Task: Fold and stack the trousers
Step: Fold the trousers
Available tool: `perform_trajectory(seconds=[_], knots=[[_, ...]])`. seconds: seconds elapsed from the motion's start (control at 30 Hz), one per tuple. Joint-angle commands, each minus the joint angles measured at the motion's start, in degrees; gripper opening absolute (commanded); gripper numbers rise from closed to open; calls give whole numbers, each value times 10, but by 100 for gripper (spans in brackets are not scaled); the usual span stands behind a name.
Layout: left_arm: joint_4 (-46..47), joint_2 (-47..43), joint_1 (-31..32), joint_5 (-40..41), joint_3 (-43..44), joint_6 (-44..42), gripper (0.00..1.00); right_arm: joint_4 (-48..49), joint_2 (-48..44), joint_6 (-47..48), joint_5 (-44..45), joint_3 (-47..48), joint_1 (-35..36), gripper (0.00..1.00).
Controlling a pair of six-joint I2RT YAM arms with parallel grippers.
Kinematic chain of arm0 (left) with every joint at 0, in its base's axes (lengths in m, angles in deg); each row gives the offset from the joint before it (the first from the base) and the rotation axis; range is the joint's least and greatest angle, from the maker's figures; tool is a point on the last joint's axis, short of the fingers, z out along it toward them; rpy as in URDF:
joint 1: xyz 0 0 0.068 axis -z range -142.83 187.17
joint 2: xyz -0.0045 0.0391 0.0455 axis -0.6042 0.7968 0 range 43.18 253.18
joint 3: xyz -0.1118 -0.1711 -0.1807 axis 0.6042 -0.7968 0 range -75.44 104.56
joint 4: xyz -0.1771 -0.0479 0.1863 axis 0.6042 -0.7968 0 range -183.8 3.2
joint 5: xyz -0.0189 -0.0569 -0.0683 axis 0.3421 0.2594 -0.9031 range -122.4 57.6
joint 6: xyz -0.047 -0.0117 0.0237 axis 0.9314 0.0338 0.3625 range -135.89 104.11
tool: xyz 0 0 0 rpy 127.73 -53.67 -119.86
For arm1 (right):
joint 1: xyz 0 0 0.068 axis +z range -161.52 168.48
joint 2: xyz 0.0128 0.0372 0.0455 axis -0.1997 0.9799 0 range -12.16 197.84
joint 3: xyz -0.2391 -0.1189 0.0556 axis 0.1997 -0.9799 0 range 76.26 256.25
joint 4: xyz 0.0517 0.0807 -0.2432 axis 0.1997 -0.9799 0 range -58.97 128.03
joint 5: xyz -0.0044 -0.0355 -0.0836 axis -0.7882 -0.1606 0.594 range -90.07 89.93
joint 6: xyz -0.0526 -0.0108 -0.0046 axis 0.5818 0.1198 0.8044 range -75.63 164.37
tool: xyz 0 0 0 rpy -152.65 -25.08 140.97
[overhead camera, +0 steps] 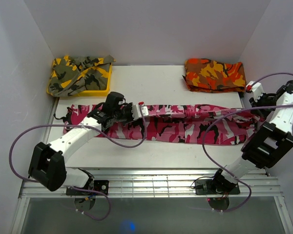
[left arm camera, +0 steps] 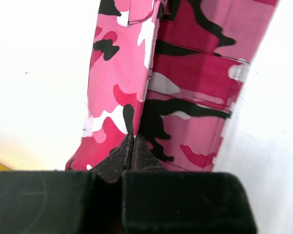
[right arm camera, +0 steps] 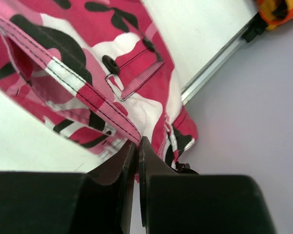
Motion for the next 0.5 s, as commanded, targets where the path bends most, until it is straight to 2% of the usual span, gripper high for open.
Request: perform_trajectory(seconds=[0.0, 0.03, 0.13, 0.23, 0.37, 0.4, 0.47], knots=[[-71, -37, -11, -17, -51, -3, 0, 70, -67, 74, 32, -92, -15, 8], [-70, -36, -10, -18, -60, 0, 0, 92, -87, 78, 48, -153, -15, 8], [-58, 0, -9, -9, -85, 0, 0, 151, -103, 109, 85, -249, -14, 8], [-27, 39, -9, -5, -99, 14, 0, 208, -101, 111, 111, -301, -13, 8], [-24, 135, -8, -14, -82, 36, 0, 255, -82, 98, 136, -348, -7, 8], [-23, 140, -8, -20, -82, 37, 1, 261, -78, 96, 140, -352, -5, 8], [-22, 145, -7, -30, -83, 43, 15, 274, -69, 95, 151, -354, -4, 8]])
